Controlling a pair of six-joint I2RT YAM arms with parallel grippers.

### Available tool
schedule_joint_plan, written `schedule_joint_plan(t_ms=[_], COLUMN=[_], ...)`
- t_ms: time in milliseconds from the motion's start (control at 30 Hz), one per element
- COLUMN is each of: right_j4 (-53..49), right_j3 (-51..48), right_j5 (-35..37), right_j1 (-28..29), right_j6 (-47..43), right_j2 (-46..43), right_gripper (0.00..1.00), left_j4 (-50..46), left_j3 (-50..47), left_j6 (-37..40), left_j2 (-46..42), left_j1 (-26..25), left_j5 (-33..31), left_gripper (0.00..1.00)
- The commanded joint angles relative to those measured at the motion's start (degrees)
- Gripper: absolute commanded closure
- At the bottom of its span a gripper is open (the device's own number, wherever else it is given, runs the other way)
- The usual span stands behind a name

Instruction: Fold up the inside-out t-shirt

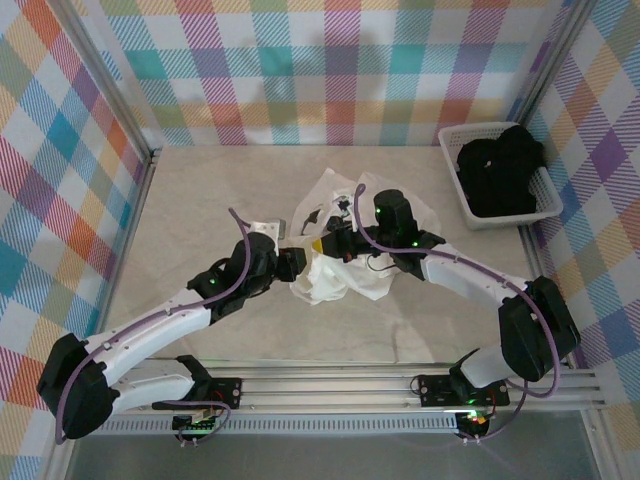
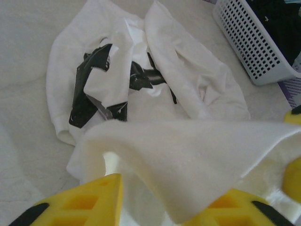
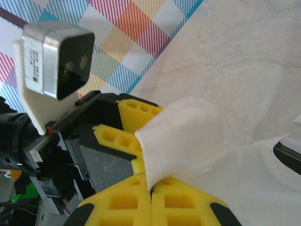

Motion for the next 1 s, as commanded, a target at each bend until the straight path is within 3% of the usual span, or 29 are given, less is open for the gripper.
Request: schedule_joint_plan(t_ms=[0,167,233,300,467,600,700,833,900,967], right_j4=[-0.1,-5.0,-11.6,-17.8,-24.9,-25.3,-25.6,-29.3,-30.5,-29.9], right_j3=[0.2,1.1,3.0,4.8,6.5,6.2,6.4,7.9,8.4,8.3], right_j5=[0.3,4.2,9.3,14.9,25.2,28.2,24.9,32.6,34.3,30.1], right_j1=[0.2,0.2,0.2,0.2,0.2,0.2,0.3,0.3,0.5,1.0], right_j6=[-1.7,-4.9,-9.7,-15.3,-26.6,-29.3,-31.1,-33.8,-34.6,-35.2], right_j2=[-0.8,-2.3,-3.8,-5.6,-10.3,-12.5,-12.8,-12.5,-12.5,-12.7], right_gripper=[1.00,1.00,1.00,1.00,1.00,1.00,1.00,1.00,1.00,1.00], left_j4=[1.0,-0.1,-0.8,-1.6,-4.0,-4.3,-6.5,-12.3,-18.6,-24.2], left_j3=[2.9,4.1,4.5,4.5,4.5,3.9,4.7,7.3,9.4,11.5], left_j6=[-0.2,2.6,5.7,8.6,8.2,5.9,4.6,2.6,2.8,3.4], left_j2=[1.4,1.6,0.1,-2.1,-6.6,-6.7,-5.6,-6.1,-6.9,-6.5], left_j1=[0.1,0.7,1.6,3.4,10.7,12.2,12.8,15.9,16.7,16.6], left_j5=[-2.8,0.3,4.9,12.6,39.5,48.5,49.2,46.9,37.8,27.2], left_gripper=[0.74,0.99,1.00,1.00,1.00,1.00,1.00,1.00,1.00,1.00])
